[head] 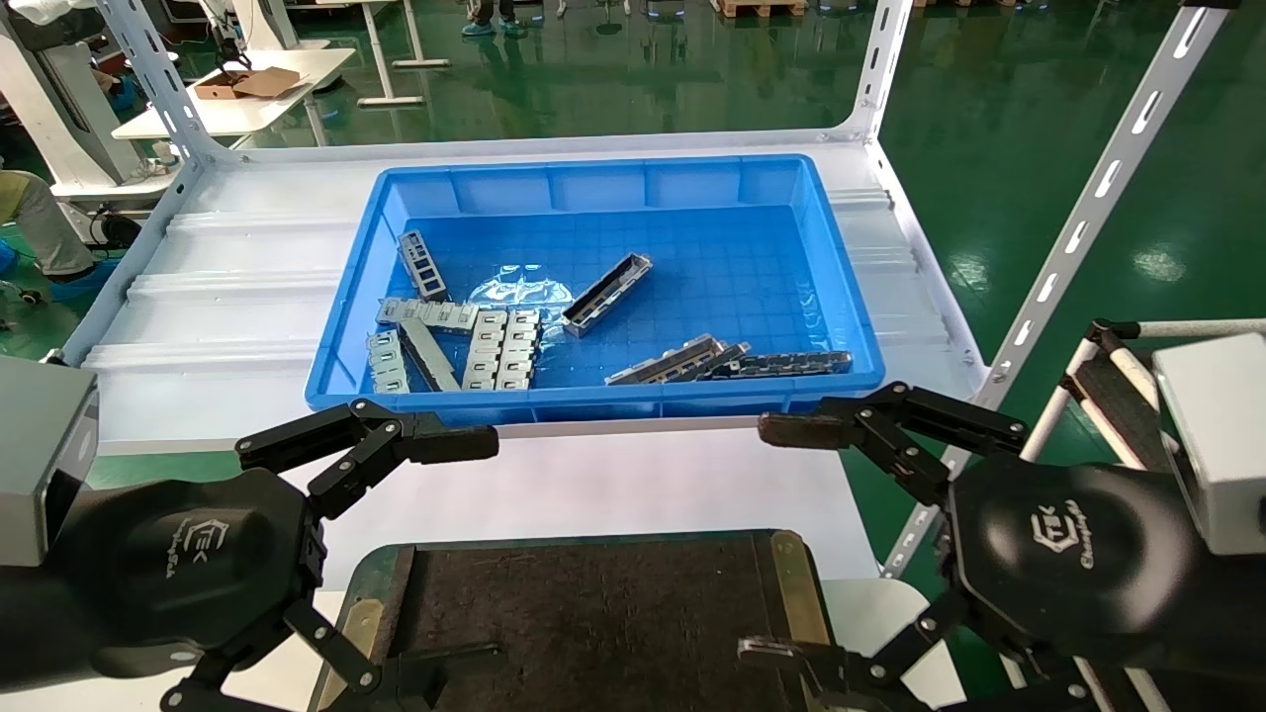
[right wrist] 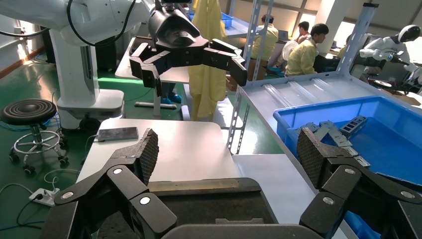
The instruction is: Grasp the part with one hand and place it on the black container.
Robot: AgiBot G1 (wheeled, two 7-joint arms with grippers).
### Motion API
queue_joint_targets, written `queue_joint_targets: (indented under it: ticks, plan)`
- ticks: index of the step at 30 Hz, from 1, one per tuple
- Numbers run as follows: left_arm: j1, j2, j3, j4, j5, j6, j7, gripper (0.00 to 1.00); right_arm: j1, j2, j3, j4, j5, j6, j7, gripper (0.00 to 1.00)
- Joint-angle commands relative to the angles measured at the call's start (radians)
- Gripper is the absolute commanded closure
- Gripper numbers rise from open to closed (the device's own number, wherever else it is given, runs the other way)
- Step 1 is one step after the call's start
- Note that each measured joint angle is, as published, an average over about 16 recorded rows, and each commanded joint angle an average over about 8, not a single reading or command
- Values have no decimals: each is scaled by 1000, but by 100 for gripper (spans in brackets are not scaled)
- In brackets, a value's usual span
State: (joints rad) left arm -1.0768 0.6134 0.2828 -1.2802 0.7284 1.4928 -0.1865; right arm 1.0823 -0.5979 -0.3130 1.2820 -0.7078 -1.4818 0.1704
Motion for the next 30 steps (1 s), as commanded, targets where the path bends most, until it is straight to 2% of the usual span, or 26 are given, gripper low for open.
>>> queue_joint_targets:
  ticks: [1, 30]
  plan:
    - [0, 0, 0, 0, 0, 0, 0, 0, 0, 0, 0, 0, 0, 0, 0, 0]
    - [0, 0, 0, 0, 0, 0, 0, 0, 0, 0, 0, 0, 0, 0, 0, 0]
